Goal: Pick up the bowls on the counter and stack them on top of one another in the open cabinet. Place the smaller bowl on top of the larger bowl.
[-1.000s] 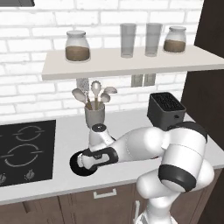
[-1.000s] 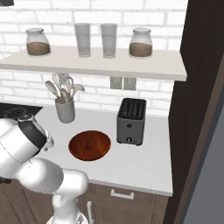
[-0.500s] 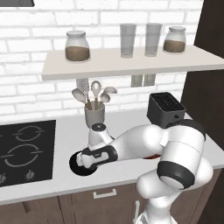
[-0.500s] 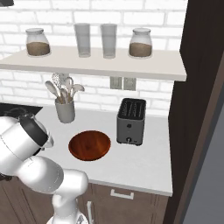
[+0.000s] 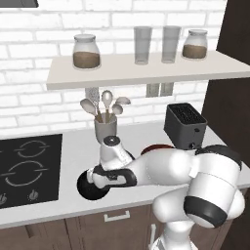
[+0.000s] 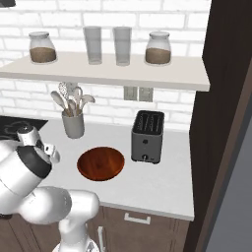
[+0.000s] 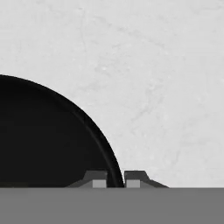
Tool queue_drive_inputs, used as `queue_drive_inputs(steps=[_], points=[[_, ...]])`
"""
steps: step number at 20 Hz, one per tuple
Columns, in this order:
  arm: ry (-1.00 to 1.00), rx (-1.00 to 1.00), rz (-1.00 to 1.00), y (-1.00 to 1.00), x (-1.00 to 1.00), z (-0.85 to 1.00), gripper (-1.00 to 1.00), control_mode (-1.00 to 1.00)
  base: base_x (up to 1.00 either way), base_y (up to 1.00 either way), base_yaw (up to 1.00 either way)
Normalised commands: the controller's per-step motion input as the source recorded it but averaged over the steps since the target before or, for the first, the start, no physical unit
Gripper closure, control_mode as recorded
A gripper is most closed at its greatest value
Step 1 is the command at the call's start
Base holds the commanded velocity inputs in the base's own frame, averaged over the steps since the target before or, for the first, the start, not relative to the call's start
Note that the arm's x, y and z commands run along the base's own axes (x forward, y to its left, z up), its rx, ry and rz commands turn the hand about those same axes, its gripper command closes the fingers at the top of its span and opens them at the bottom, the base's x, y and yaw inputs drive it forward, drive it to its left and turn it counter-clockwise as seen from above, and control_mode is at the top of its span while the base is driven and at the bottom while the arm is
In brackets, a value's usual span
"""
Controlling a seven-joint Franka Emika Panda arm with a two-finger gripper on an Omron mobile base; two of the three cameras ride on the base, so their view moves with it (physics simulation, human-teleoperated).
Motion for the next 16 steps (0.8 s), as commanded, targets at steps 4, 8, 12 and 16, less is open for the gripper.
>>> queue_drive_inputs(steps=[4,8,12,16], points=[[-0.19,0.1,-0.19,-0.67,-0.51,0.75,1.0,-1.0,0.0,0.0,0.0],[-0.12,0.18,-0.31,-0.87,-0.27,0.93,1.0,-1.0,0.0,0.0,0.0],[-0.14,0.18,-0.34,-0.96,-0.08,0.95,1.0,-1.0,0.0,0.0,0.0],[-0.12,0.17,-0.37,-1.0,0.0,0.89,1.0,-1.0,0.0,0.0,0.0]])
